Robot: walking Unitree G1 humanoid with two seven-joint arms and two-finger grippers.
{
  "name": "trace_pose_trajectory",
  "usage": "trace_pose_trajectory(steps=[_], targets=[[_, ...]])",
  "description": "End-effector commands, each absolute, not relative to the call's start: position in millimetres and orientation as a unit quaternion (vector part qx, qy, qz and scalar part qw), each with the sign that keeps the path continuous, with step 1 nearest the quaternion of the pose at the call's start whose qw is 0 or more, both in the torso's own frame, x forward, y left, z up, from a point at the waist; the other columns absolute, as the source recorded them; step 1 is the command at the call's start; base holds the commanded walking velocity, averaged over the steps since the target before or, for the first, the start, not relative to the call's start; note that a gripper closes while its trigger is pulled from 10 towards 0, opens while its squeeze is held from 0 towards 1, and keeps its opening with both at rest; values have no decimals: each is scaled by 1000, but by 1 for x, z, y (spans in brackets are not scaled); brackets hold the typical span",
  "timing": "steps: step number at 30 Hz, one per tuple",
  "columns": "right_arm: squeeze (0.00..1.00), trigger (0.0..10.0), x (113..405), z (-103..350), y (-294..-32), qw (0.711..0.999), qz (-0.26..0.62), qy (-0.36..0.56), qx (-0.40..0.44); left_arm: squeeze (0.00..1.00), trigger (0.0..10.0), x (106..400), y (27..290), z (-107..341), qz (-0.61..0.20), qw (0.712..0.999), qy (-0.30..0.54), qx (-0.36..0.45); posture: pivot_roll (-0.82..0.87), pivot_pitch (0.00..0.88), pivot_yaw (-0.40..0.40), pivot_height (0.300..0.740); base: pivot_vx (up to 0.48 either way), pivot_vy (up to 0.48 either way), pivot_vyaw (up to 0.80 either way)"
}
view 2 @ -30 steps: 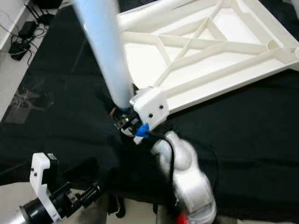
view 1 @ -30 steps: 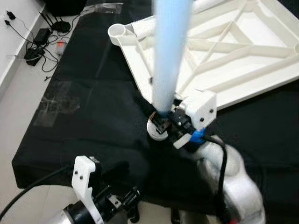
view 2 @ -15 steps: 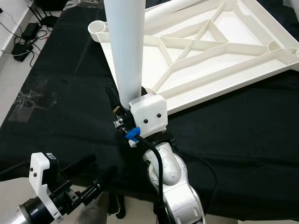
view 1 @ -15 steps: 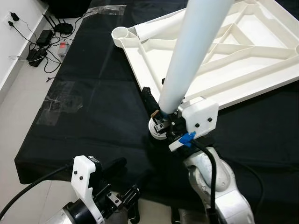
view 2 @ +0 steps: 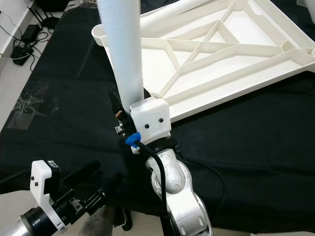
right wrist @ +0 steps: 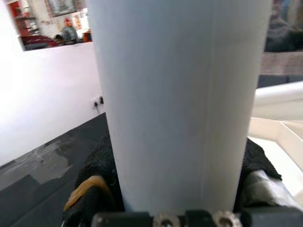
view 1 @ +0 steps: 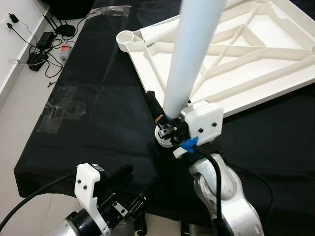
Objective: Building children table
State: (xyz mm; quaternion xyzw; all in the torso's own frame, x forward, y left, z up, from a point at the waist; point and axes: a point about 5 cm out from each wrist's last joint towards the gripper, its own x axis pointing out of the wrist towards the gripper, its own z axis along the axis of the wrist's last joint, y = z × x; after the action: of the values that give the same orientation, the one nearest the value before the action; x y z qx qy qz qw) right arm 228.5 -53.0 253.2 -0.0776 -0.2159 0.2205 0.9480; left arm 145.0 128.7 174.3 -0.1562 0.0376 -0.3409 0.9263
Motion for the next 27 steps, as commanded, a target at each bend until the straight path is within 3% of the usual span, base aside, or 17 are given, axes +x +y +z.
trace_pose_trajectory(steps=[1,19,22,27], targets=[[0,0,238,242,-55,950,229,-184,-104,0,10000,143,128,168,-337,927,49,-159,33,346,66,740,0,0,0],[0,0,238,245,-50,931,285,-199,-108,0,10000,147,130,168,-326,931,41,-162,28,329,61,740,0,0,0],[0,0,237,239,-50,932,289,-189,-110,0,10000,173,144,194,-289,948,-31,-128,23,323,57,740,0,0,0],[0,0,238,234,-50,932,293,-182,-112,0,10000,201,158,252,-298,938,-152,-96,27,320,54,740,0,0,0]])
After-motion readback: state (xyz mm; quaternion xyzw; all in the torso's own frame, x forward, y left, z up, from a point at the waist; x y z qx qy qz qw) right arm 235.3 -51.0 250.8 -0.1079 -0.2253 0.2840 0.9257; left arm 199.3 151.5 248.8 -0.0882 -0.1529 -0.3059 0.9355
